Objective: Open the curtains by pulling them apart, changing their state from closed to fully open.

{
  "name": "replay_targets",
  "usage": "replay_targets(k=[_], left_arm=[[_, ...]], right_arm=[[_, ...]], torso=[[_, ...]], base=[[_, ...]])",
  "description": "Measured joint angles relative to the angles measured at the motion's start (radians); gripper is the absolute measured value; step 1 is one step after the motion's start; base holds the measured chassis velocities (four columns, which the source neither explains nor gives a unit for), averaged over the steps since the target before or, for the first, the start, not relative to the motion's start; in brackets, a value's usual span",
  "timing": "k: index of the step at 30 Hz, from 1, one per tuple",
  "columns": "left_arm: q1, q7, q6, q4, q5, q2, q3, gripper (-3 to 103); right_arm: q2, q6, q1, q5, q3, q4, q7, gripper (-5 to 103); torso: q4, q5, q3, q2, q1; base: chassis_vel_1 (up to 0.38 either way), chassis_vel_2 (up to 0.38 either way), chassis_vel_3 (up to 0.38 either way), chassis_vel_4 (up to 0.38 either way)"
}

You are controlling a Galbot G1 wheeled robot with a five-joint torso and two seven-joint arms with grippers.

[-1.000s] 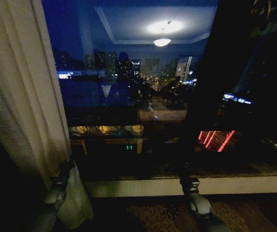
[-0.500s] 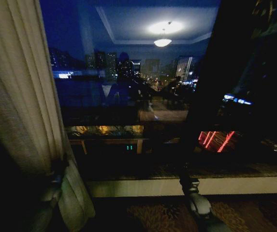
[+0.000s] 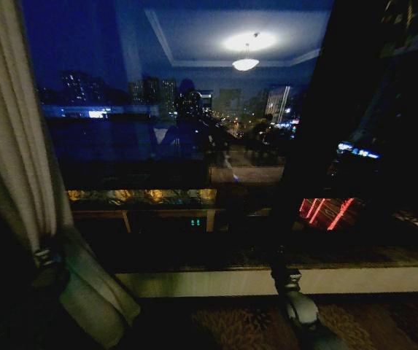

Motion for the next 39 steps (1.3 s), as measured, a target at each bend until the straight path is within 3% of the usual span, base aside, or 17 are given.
replay_targets(k=[2, 7, 20, 24, 25, 28, 31, 34, 37, 39], left_arm=[[-0.049, -0.001, 0.000, 0.073, -0.008, 0.029, 0.009, 0], [-0.083, 0.001, 0.000, 0.117, -0.010, 0.053, 0.017, 0], [0.022, 0.008, 0.001, 0.027, 0.036, 0.015, -0.021, -3], [0.104, 0.002, -0.004, -0.084, 0.125, -0.047, -0.078, 13], [0.104, 0.002, -0.004, -0.084, 0.125, -0.047, -0.078, 13], [0.192, -0.005, -0.013, -0.208, 0.196, -0.104, -0.142, 29], [0.254, -0.008, -0.015, -0.288, 0.219, -0.135, -0.174, 34], [0.358, -0.007, -0.006, -0.417, 0.236, -0.187, -0.210, 51], [0.427, 0.002, -0.001, -0.504, 0.244, -0.225, -0.222, 56], [0.488, 0.012, 0.000, -0.577, 0.249, -0.263, -0.227, 67]], right_arm=[[0.000, 0.000, 0.000, 0.000, 0.000, 0.000, 0.000, 100], [0.000, 0.000, 0.000, 0.000, 0.000, 0.000, 0.000, 100], [0.000, 0.000, 0.000, 0.000, 0.000, 0.000, 0.000, 100], [0.000, 0.000, 0.000, 0.000, 0.000, 0.000, 0.000, 100], [0.000, 0.000, 0.000, 0.000, 0.000, 0.000, 0.000, 100], [0.000, 0.000, 0.000, 0.000, 0.000, 0.000, 0.000, 100], [0.000, 0.000, 0.000, 0.000, 0.000, 0.000, 0.000, 100], [0.000, 0.000, 0.000, 0.000, 0.000, 0.000, 0.000, 100], [0.000, 0.000, 0.000, 0.000, 0.000, 0.000, 0.000, 100], [0.000, 0.000, 0.000, 0.000, 0.000, 0.000, 0.000, 100]], torso=[[0.0001, 0.0001, 0.000, 0.000, 0.000], [0.0002, 0.0003, 0.000, 0.000, 0.000], [0.0001, 0.0004, 0.000, 0.000, 0.000], [0.0002, 0.0006, 0.000, 0.000, 0.000], [0.0002, 0.0006, 0.000, 0.000, 0.000], [-0.0003, 0.0006, 0.000, 0.000, 0.000], [0.0000, 0.0006, 0.000, 0.000, 0.000], [0.0002, 0.0007, 0.000, 0.000, 0.000], [0.0002, 0.0004, 0.000, 0.000, 0.000], [0.0000, 0.0009, 0.000, 0.000, 0.000]], base=[[0.000, 0.000, 0.000, 0.000], [0.000, 0.000, 0.000, 0.000], [0.000, 0.000, 0.000, 0.000], [0.000, 0.000, 0.000, 0.000], [0.000, 0.000, 0.000, 0.000], [0.000, 0.000, 0.000, 0.000], [0.000, 0.000, 0.000, 0.000], [0.000, 0.000, 0.000, 0.000], [0.000, 0.000, 0.000, 0.000], [0.000, 0.000, 0.000, 0.000]])
